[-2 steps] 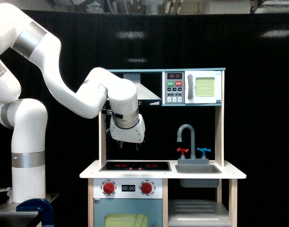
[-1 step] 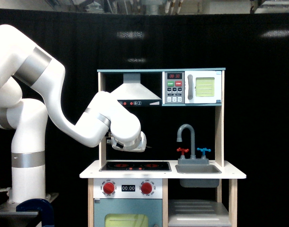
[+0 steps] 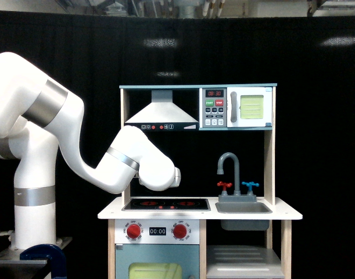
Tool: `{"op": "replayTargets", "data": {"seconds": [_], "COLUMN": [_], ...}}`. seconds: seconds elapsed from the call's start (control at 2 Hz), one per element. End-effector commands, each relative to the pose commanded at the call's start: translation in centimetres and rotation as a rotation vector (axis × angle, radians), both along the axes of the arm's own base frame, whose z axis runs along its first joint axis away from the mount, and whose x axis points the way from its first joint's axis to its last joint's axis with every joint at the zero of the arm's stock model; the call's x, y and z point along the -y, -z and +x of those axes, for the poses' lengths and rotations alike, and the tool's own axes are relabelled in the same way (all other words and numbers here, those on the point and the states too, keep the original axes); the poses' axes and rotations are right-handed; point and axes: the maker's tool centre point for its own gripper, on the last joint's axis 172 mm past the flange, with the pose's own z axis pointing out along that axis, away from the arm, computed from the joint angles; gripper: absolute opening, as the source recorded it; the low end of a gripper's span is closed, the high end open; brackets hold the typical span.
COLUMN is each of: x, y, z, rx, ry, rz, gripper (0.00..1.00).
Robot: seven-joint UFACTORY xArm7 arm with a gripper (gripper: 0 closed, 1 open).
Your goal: Turn on the faucet
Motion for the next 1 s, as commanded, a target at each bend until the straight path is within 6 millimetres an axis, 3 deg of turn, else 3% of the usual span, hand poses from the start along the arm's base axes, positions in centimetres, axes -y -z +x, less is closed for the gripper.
{"op": "replayTargets", "data": {"seconds": [0.5, 1.0], "x": [-2.1, -7.2], "y": [-0.6, -1.6], "z": [0.4, 1.6], "rx": [0.000, 0.000], "ry": [-0.026, -0.026], "rz": [0.000, 0.000], "gripper": [1.00, 1.00]}}
